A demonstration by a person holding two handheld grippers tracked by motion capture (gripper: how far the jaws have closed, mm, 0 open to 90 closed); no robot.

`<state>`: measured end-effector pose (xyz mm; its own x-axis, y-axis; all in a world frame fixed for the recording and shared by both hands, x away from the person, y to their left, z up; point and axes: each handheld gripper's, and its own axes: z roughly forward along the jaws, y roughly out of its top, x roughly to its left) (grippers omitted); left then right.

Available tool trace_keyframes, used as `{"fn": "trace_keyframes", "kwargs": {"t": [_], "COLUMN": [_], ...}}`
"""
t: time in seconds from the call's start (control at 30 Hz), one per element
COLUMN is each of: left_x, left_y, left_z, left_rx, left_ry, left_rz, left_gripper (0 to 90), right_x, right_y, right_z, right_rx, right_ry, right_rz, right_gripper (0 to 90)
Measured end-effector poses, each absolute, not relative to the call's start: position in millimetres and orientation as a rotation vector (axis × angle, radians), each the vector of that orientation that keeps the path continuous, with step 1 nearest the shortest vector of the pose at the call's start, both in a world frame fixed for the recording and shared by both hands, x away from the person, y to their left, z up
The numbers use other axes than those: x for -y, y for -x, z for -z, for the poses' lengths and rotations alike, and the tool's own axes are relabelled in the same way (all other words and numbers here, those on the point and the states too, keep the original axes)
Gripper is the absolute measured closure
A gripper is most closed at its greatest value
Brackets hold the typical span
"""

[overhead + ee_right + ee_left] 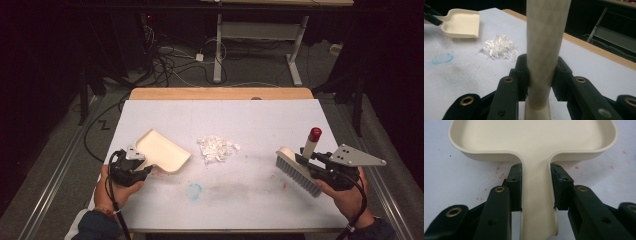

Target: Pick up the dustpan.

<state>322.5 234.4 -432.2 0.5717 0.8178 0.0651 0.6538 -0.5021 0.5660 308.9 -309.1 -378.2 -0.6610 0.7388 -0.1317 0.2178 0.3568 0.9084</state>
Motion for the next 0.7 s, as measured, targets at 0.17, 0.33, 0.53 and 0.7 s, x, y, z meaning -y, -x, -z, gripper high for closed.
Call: {"fn": "trace_keyframes", "kwargs": {"t": [0.17, 0.33, 0.53, 0.7], "left_x": [-226, -218, -213, -213], "left_y": [-307, -301, -301, -304], "left_z": [429, 435, 437, 440], "left_rx": [-1.104, -1.058, -1.03, -1.011], "left_ry": [-2.394, -2.449, -2.466, -2.458], "left_rz": [-0.384, -0.311, -0.292, -0.272], "left_gripper": [63.9, 63.8, 63.8, 63.8], "right_x": [311, 310, 307, 307], "right_y": [-310, -314, -319, -322], "right_z": [379, 380, 384, 386], "right_rx": [-2.076, -2.072, -2.089, -2.089], "right_ry": [-0.844, -0.856, -0.866, -0.874], "right_rz": [-1.287, -1.298, -1.302, -1.293], "right_gripper": [71.2, 71.2, 71.2, 71.2]}}
